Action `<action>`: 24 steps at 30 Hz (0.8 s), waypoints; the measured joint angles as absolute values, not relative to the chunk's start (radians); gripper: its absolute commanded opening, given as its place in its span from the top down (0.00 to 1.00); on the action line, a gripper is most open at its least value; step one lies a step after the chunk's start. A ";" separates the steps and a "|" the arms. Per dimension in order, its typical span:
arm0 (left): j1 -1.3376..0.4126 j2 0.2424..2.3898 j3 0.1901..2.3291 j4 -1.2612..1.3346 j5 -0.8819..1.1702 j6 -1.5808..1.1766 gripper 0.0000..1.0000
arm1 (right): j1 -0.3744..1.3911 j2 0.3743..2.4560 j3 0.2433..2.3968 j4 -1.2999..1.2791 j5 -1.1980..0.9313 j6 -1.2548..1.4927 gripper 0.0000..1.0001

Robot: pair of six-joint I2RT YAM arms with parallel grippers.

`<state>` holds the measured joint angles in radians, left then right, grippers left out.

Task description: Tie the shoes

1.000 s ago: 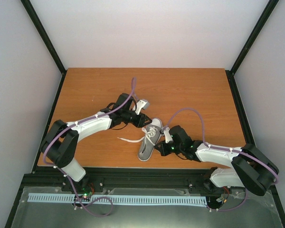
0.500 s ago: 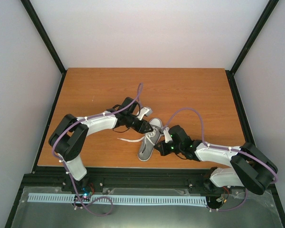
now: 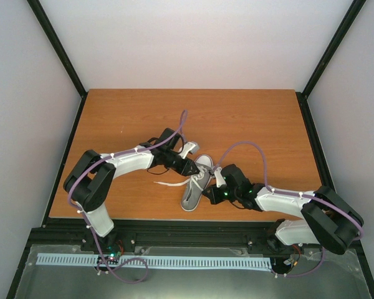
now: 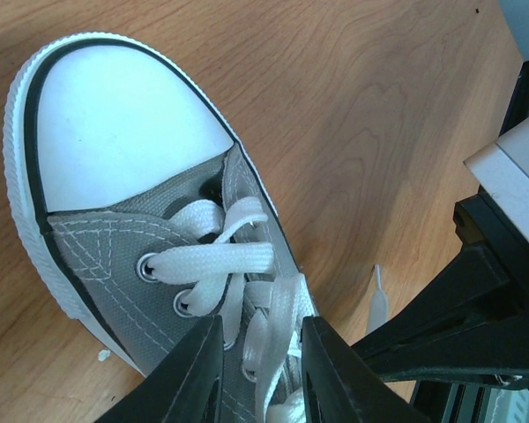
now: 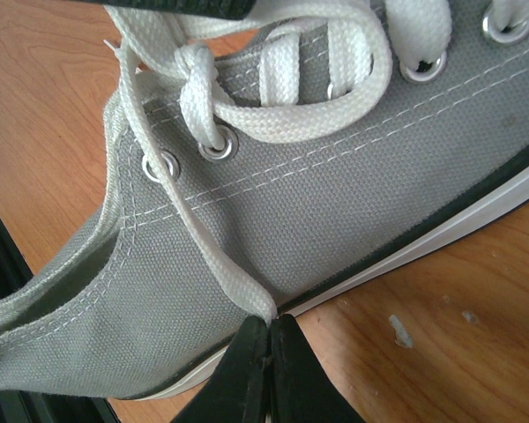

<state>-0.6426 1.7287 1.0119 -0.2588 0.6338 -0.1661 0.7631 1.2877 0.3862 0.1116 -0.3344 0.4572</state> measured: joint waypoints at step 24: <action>-0.643 1.697 0.986 -0.293 0.630 -0.169 0.78 | 0.763 1.297 0.392 0.117 -0.334 0.457 0.97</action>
